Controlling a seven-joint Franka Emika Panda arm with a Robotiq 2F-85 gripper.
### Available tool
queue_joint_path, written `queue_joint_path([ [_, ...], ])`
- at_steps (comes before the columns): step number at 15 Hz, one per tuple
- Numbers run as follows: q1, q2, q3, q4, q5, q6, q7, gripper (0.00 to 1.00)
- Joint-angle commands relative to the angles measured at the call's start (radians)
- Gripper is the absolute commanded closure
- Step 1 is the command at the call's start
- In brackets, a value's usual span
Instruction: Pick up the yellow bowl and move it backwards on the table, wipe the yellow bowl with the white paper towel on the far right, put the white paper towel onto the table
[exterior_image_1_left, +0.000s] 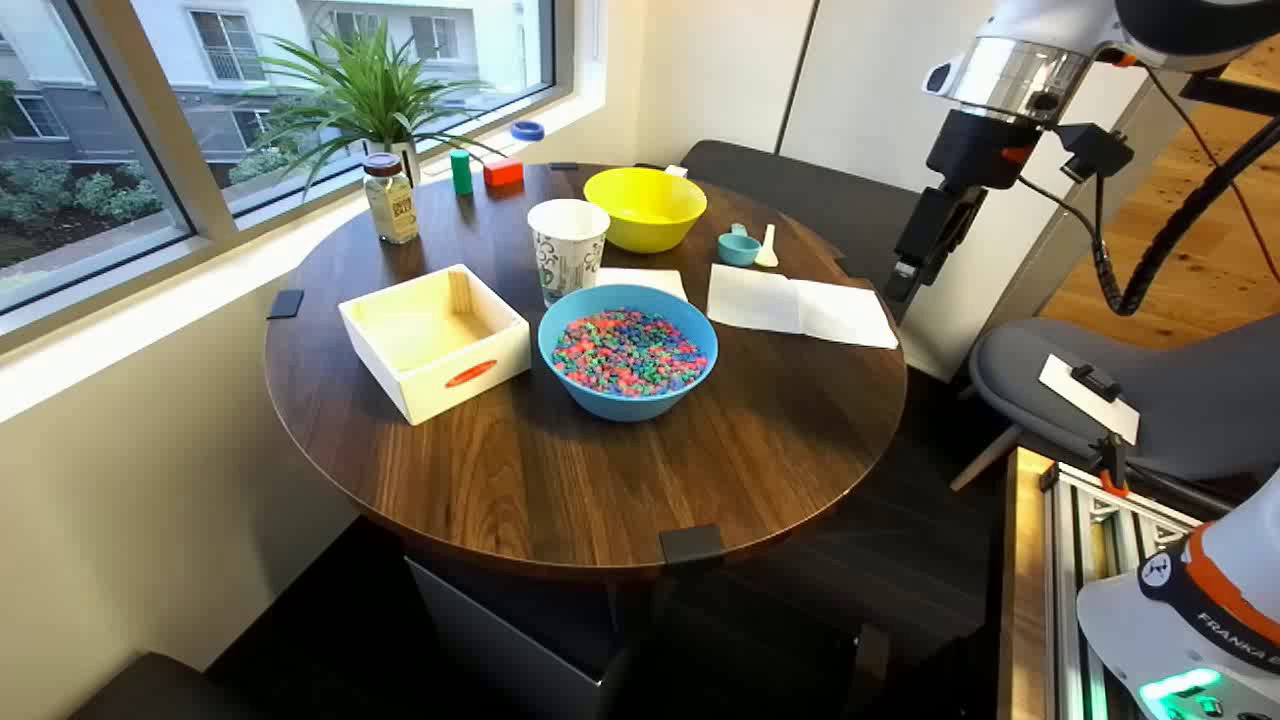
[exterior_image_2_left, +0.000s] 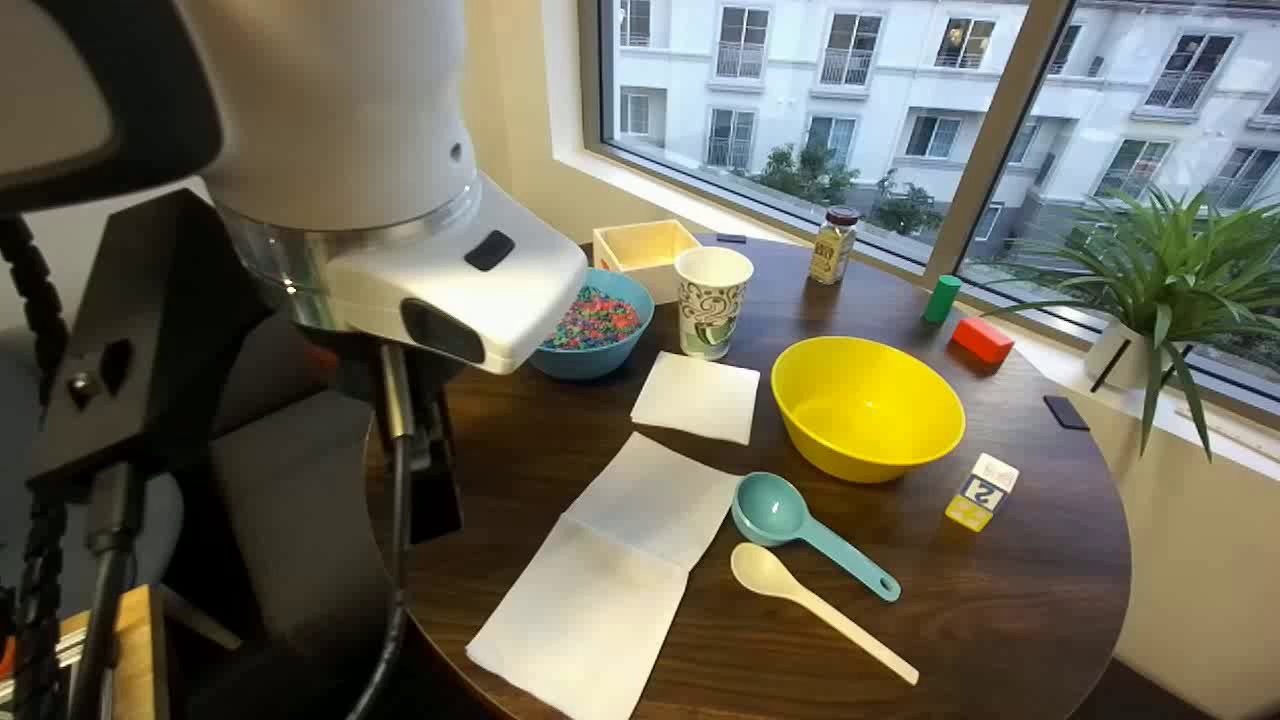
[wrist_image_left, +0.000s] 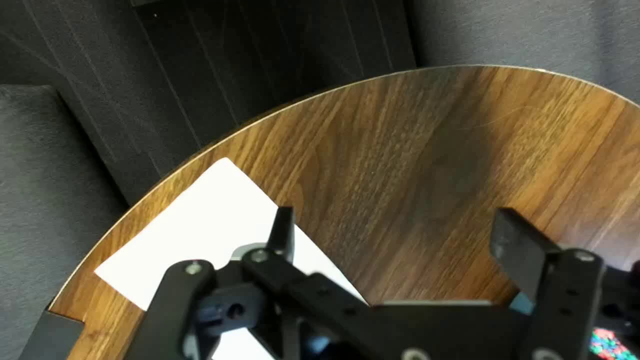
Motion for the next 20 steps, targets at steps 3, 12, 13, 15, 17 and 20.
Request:
queue_joint_path([
  [3,-0.016,0.001,0.014,0.002,0.007,-0.003,-0.006,0.0],
  [12,-0.065,0.07,0.05,0.056,-0.048,0.158,0.11,0.0],
  [13,-0.075,0.087,0.064,0.066,-0.075,0.209,0.132,0.0],
  [15,-0.092,0.139,0.093,0.105,-0.129,0.293,0.193,0.0],
  [17,-0.112,0.209,0.119,0.155,-0.197,0.359,0.262,0.0],
  [20,-0.13,0.309,0.135,0.246,-0.292,0.401,0.352,0.0],
])
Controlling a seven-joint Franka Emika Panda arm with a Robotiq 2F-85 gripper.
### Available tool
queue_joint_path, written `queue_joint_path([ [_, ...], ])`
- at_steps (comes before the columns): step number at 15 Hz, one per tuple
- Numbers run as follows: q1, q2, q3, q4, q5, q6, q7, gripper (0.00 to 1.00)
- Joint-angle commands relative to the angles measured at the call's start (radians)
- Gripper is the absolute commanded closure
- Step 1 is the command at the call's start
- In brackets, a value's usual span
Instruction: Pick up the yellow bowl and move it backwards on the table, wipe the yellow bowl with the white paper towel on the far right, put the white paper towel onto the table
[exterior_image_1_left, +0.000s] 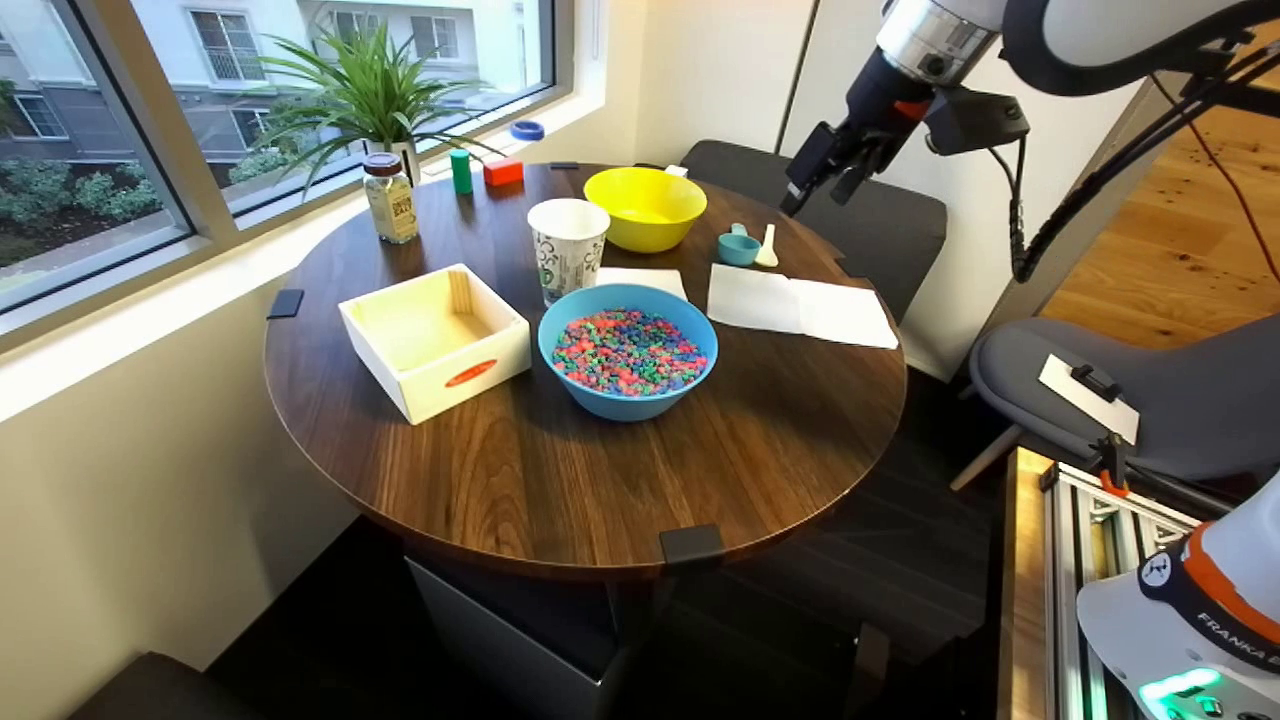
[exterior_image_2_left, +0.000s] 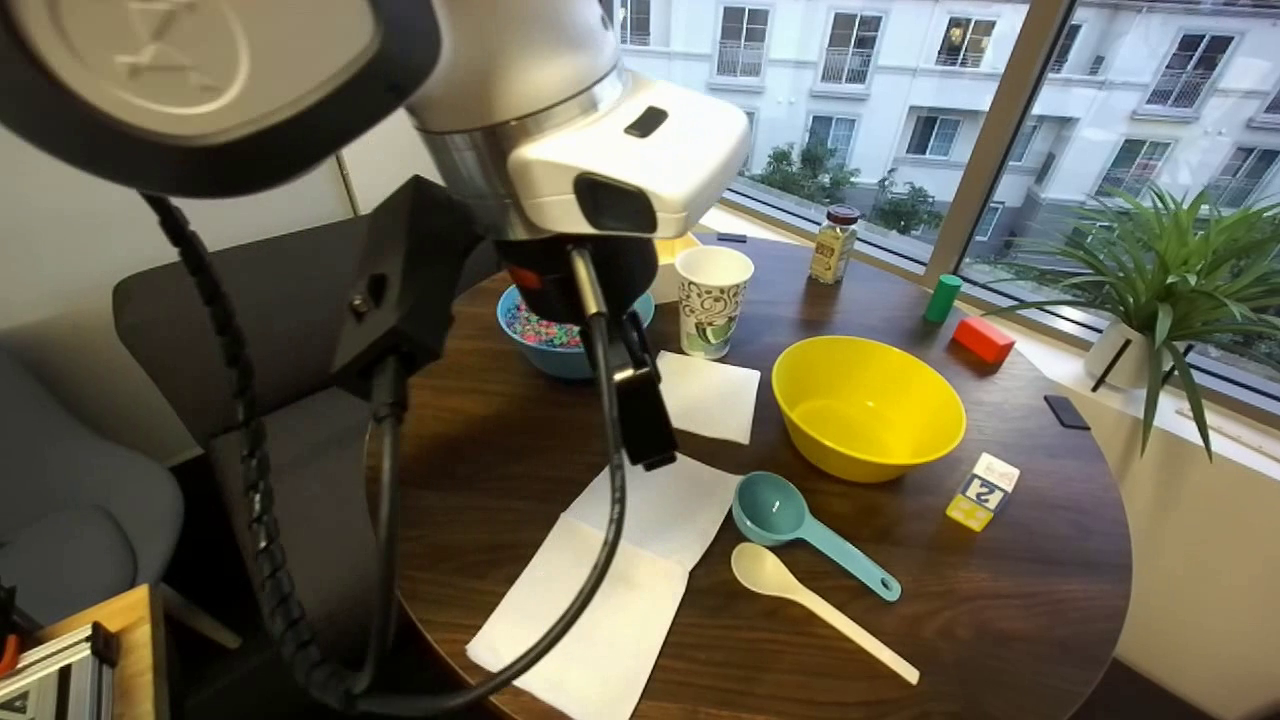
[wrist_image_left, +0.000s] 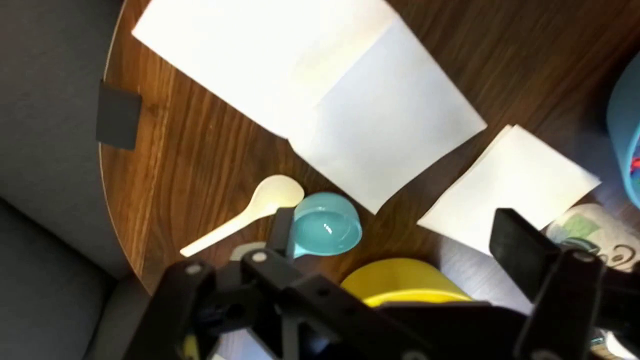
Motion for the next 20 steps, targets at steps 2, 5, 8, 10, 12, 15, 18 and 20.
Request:
queue_joint_path([
  [2,-0.033,0.182,0.016,0.174,-0.126,0.024,0.127,0.0],
  [5,-0.018,0.276,-0.007,0.271,-0.137,0.012,0.142,0.0],
  [8,-0.005,0.365,-0.03,0.357,-0.118,0.03,0.14,0.0],
  [10,-0.001,0.414,-0.047,0.406,-0.097,0.035,0.141,0.0],
  [12,-0.001,0.457,-0.065,0.446,-0.091,0.041,0.144,0.0],
  [15,-0.003,0.509,-0.085,0.496,-0.039,0.034,0.131,0.0],
  [18,-0.008,0.557,-0.095,0.533,0.029,0.03,0.117,0.0],
  [20,-0.009,0.583,-0.097,0.551,0.076,0.026,0.11,0.0],
])
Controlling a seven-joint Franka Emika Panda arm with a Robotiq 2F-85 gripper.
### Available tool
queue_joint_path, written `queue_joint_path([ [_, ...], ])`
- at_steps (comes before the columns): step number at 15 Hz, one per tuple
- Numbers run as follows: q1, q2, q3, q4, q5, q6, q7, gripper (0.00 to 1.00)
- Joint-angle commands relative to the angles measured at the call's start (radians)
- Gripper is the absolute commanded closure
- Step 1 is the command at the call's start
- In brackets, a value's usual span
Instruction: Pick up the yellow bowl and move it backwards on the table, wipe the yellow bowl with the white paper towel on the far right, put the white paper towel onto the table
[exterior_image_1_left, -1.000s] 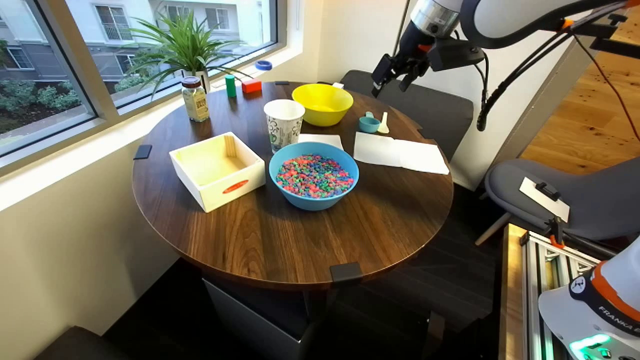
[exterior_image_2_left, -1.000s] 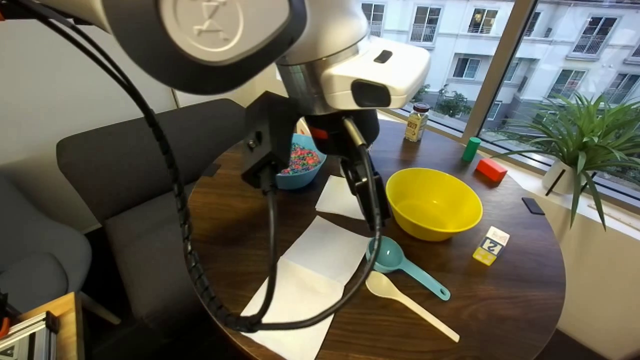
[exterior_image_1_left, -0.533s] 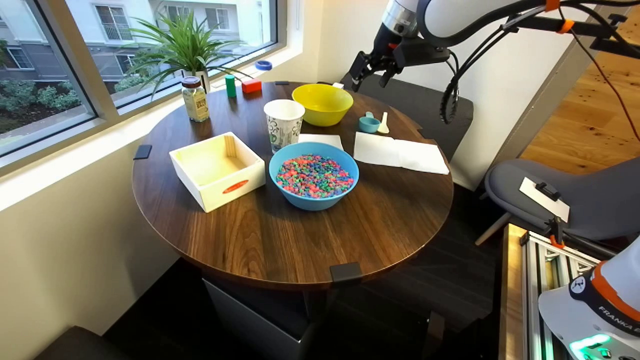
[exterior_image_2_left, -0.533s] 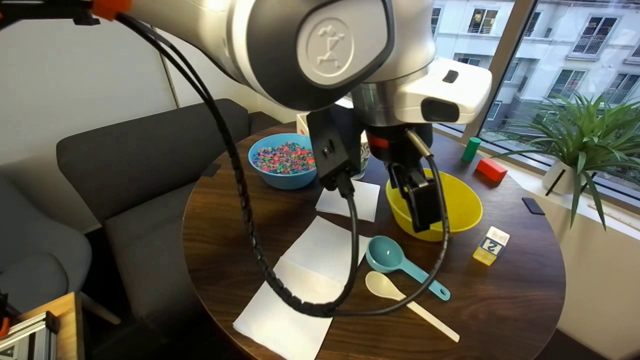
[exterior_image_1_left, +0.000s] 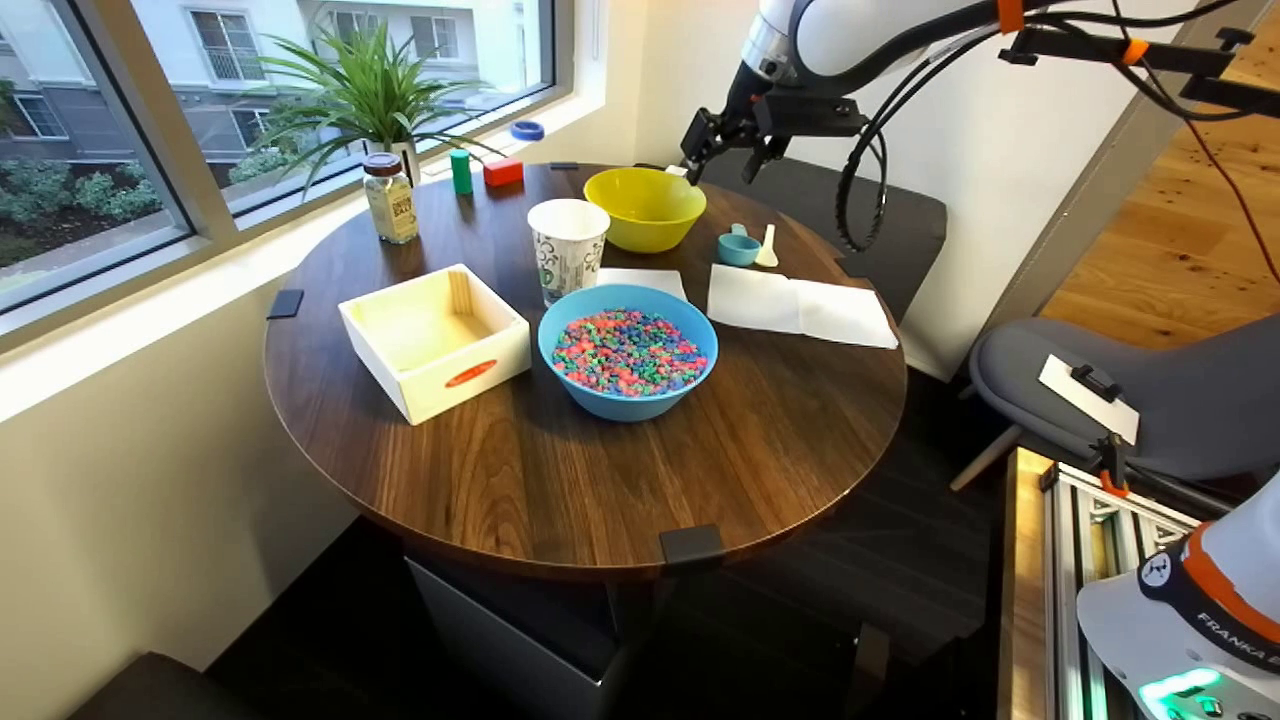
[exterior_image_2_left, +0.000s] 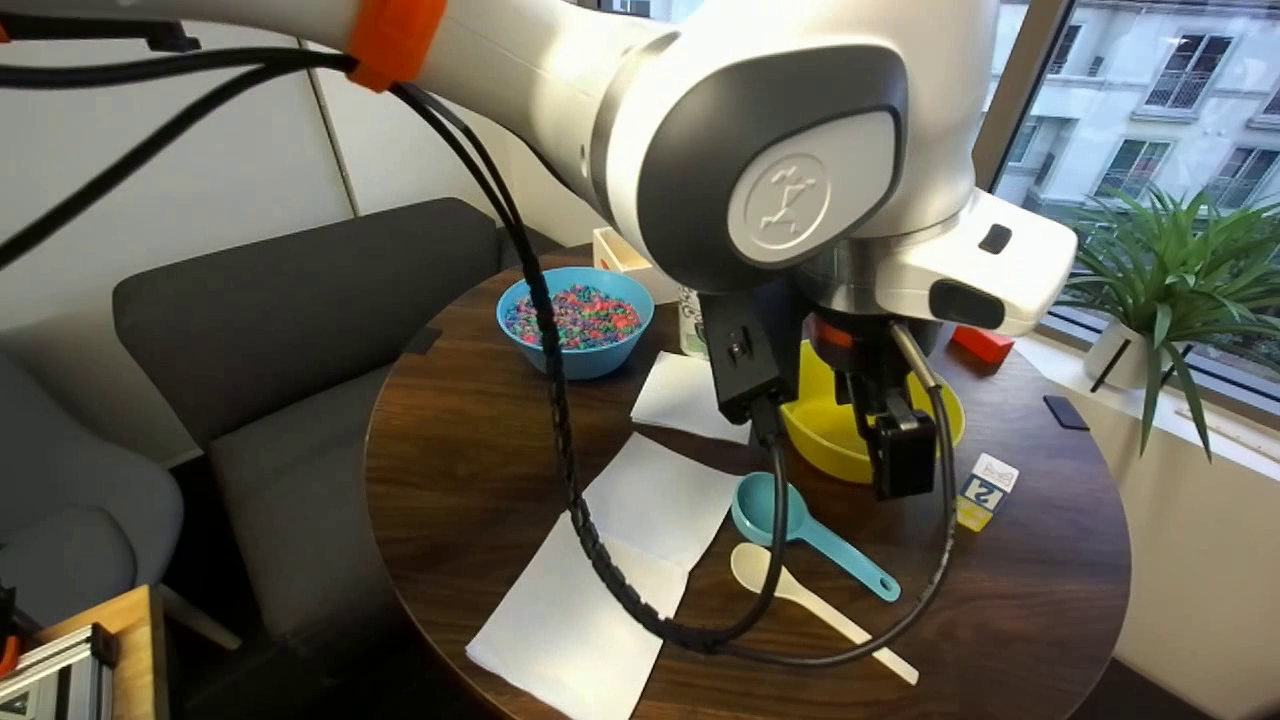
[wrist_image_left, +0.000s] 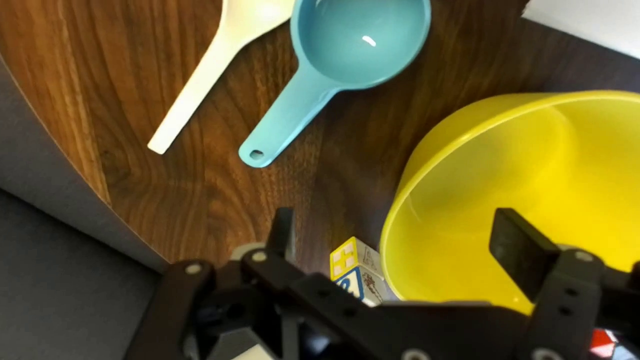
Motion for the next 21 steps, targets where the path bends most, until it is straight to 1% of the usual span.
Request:
queue_joint_path([
  [1,0.007,0.065,-0.014,0.051,0.09,0.002,-0.02,0.0],
  [6,0.003,0.116,-0.008,0.094,0.176,-0.004,-0.032,0.0],
  [7,0.001,0.126,-0.006,0.104,0.195,-0.008,-0.039,0.03],
  [8,0.0,0.133,-0.005,0.112,0.208,-0.01,-0.043,0.2],
  [9,0.001,0.14,-0.006,0.118,0.217,-0.009,-0.044,0.27],
  [10,0.001,0.145,-0.007,0.124,0.224,-0.01,-0.045,0.29],
  [12,0.001,0.154,-0.008,0.134,0.234,-0.009,-0.045,0.47],
  [16,0.0,0.164,-0.009,0.146,0.241,-0.009,-0.046,0.78],
  [19,-0.004,0.168,-0.007,0.152,0.25,-0.009,-0.051,0.99],
  [21,-0.007,0.168,-0.005,0.153,0.264,-0.006,-0.054,1.0],
])
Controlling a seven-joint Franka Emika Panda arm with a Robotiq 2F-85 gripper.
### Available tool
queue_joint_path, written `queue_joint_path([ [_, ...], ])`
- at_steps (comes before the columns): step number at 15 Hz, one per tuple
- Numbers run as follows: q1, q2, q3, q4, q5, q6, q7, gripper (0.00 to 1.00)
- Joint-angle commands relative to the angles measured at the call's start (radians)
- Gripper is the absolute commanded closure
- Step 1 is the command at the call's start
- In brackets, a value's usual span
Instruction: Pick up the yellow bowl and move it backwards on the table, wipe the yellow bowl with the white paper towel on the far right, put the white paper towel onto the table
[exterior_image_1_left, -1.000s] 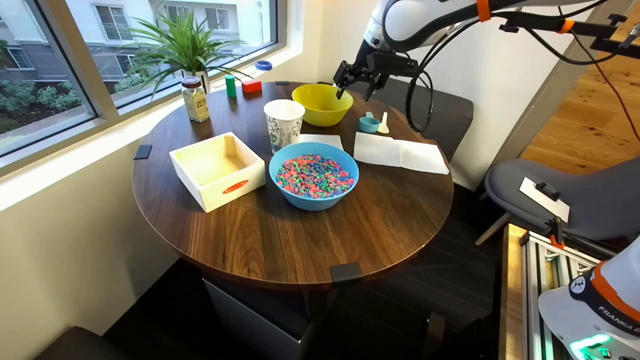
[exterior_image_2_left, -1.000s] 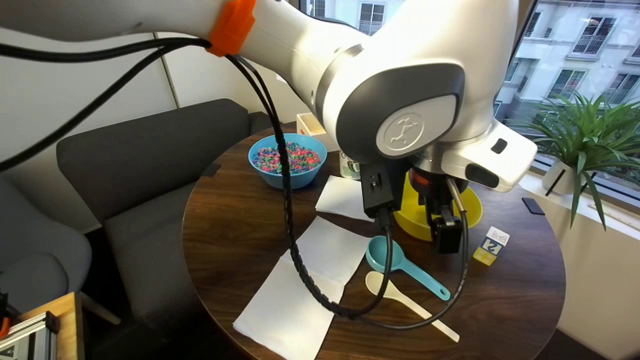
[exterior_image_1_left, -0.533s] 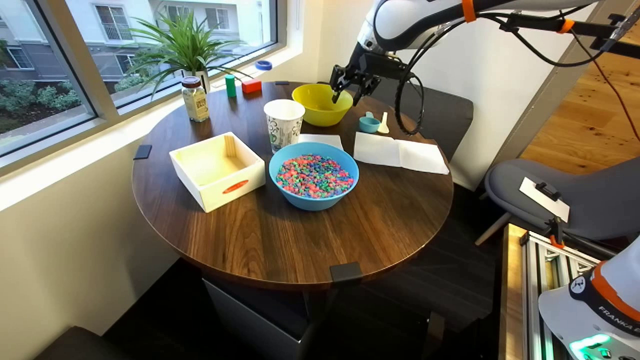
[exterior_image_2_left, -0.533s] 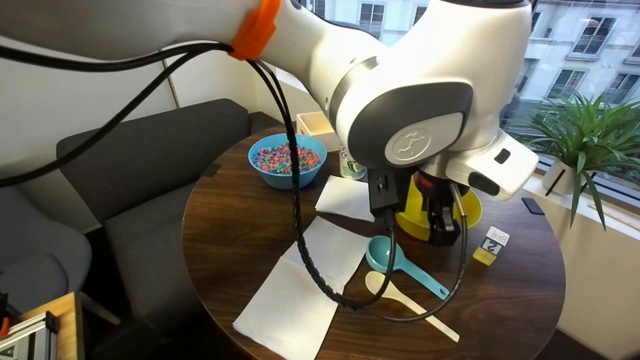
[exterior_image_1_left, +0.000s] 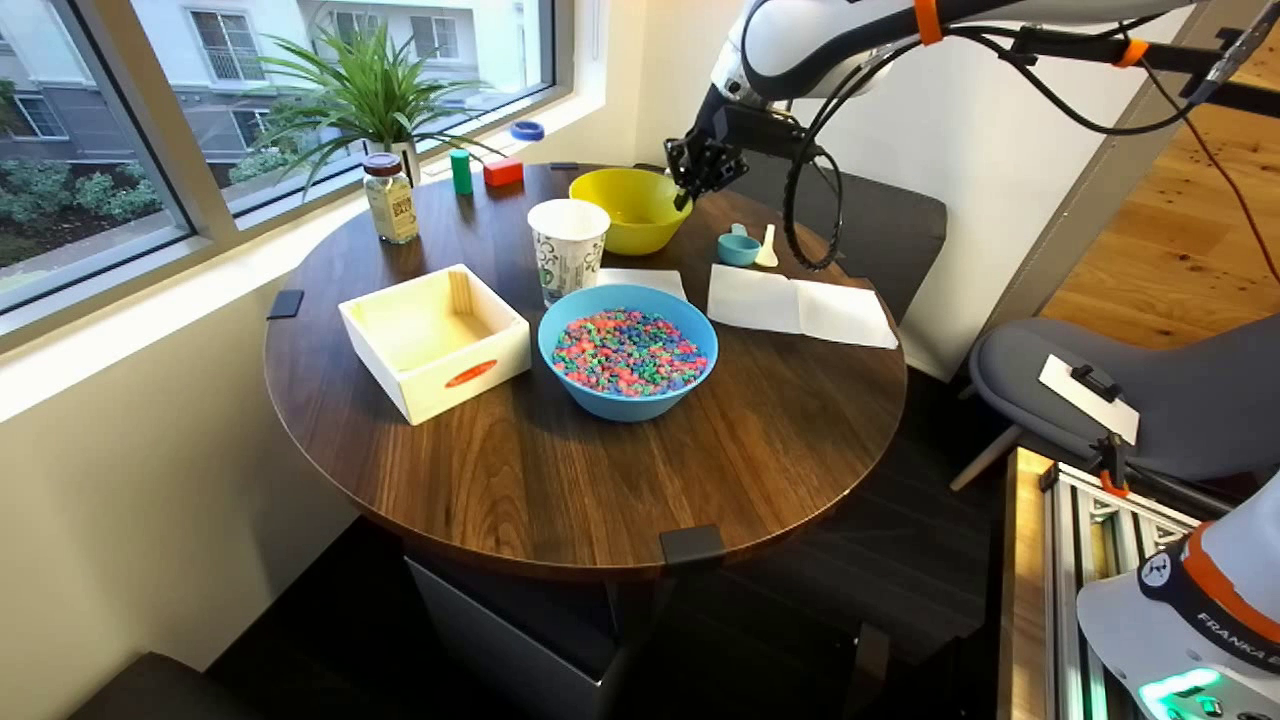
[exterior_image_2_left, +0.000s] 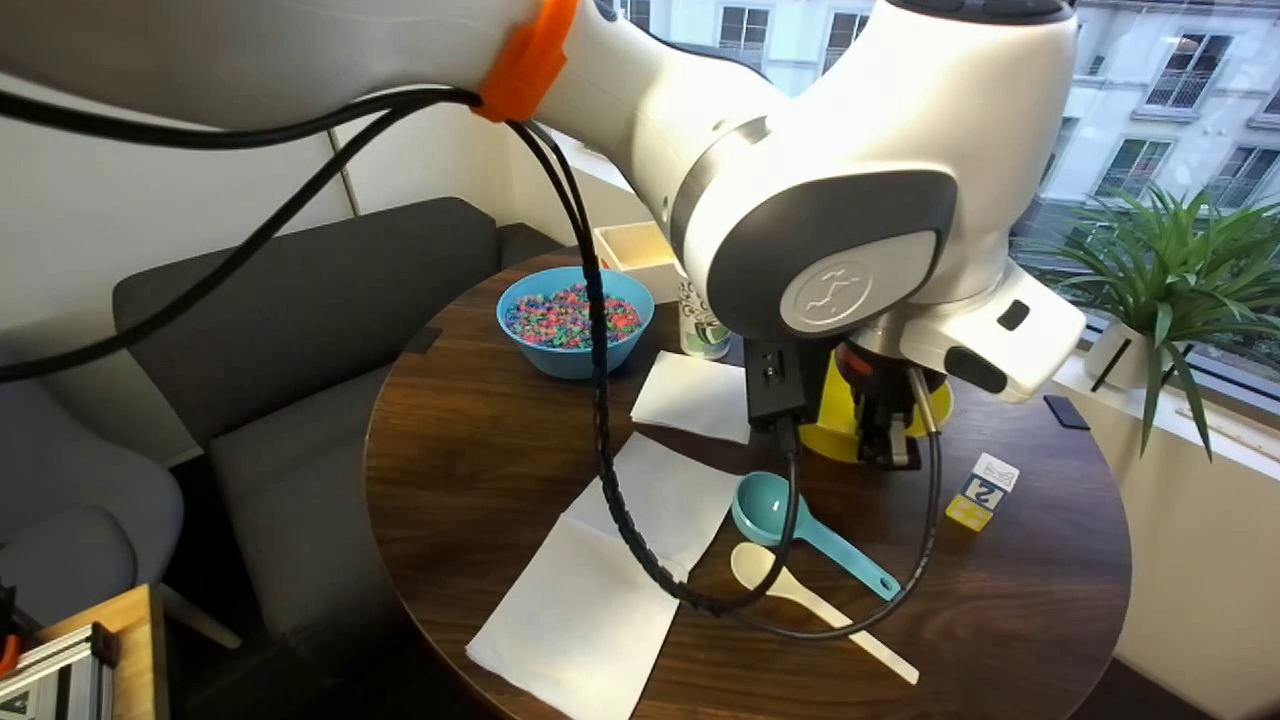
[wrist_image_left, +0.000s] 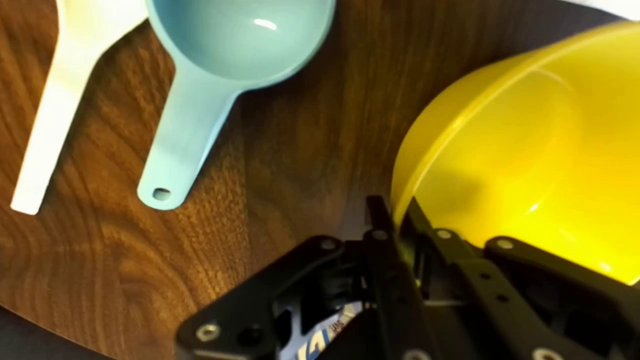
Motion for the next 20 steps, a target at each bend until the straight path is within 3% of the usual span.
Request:
queue_joint_path([
  [1,-0.005,0.017,0.0,0.027,0.05,-0.005,-0.032,0.98],
  [13,-0.027,-0.078,0.024,-0.043,0.147,0.023,-0.218,0.99],
  [20,-0.019,-0.24,0.031,-0.204,0.223,0.013,-0.305,0.99],
])
